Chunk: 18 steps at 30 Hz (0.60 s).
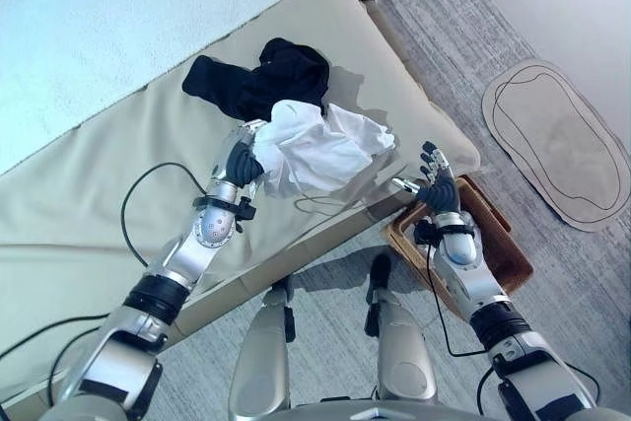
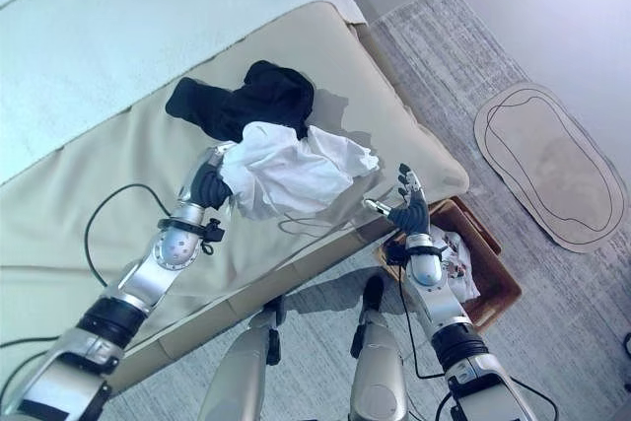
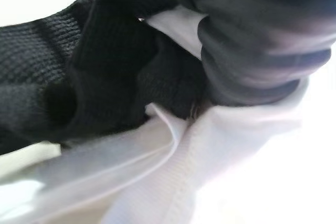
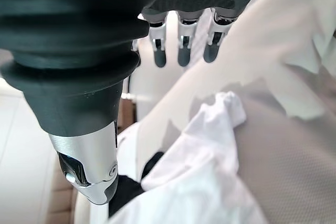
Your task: Pick up clothes into the bucket
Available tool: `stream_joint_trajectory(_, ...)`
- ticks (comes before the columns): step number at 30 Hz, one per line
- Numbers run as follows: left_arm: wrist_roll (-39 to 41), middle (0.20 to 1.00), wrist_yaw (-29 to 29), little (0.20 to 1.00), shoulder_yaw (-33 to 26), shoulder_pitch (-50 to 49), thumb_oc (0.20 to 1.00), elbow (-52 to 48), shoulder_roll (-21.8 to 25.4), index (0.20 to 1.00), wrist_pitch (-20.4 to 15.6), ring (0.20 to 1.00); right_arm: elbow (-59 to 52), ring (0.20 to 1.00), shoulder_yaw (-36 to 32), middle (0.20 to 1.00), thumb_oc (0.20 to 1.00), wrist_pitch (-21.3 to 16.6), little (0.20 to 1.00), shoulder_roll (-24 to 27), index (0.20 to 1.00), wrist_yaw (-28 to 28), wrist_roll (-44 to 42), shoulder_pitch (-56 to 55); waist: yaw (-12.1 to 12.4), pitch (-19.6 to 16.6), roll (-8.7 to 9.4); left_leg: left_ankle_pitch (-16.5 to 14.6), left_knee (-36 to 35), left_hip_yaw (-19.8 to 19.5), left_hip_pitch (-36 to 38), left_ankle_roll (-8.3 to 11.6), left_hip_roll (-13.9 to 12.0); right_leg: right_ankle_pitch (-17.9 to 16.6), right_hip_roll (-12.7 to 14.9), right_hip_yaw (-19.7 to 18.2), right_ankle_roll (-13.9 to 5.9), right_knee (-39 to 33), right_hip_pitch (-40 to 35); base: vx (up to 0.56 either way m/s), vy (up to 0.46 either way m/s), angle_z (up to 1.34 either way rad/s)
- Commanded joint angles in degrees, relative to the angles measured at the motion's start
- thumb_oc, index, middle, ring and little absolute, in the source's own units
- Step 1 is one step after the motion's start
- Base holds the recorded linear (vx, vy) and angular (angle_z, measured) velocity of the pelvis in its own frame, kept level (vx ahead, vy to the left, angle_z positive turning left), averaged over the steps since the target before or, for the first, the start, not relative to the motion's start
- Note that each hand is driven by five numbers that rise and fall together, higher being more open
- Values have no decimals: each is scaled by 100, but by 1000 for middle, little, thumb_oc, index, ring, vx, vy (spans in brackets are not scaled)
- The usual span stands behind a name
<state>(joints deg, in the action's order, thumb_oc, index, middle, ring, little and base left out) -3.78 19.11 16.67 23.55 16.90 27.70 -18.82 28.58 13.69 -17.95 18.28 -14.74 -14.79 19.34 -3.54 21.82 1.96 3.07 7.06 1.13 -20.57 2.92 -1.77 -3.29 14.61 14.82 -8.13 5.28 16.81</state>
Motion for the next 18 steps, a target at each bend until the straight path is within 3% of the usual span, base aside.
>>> stream_joint_trajectory(1, 574, 200, -51, 200, -266, 108, 200, -589, 19, 200, -597, 200, -61, 1000, -31, 1000, 1000, -47, 1000, 78, 1000, -117, 774, -9, 58, -532, 38, -186, 59, -17, -22, 175, -202, -610, 267, -138, -351, -256, 8, 50, -15, -1)
stream_joint_trajectory(6, 677, 200, -262, 200, -239, 320, 200, -970, 149, 200, -700, 200, -713, 1000, 587, 1000, 1000, 64, 1000, 683, 1000, -83, 2474, 371, 74, -652, 16, -197, -22, -21, 144, 177, -233, -567, 233, -152, -360, -262, -120, 51, -4, -2)
stream_joint_trajectory(8, 754, 200, -354, 200, -208, 368, 200, -1072, 146, 200, -707, 200, -779, 1000, 833, 1000, 1000, 70, 1000, 762, 1000, -19, 2740, 573, 82, -718, 14, -164, -69, -20, 182, 163, -224, -582, 247, -149, -362, -281, -142, 38, 2, -3)
stream_joint_trajectory(16, 854, 200, -412, 200, -197, 511, 200, -1288, 38, 200, -643, 200, -540, 1000, 1585, 1000, 1000, 198, 1000, 266, 1000, 221, 3101, 1085, 183, -834, -29, -207, -49, -35, 268, 150, -219, -540, 258, -136, -355, -306, -271, 10, -1, 0)
stream_joint_trajectory(18, 915, 200, -400, 200, -219, 503, 200, -1427, -37, 200, -605, 200, -366, 1000, 1634, 1000, 1000, 272, 1000, -88, 1000, 121, 3047, 1086, 208, -882, -56, -226, -32, -37, 285, 142, -215, -528, 256, -131, -349, -324, -300, 0, 0, 0)
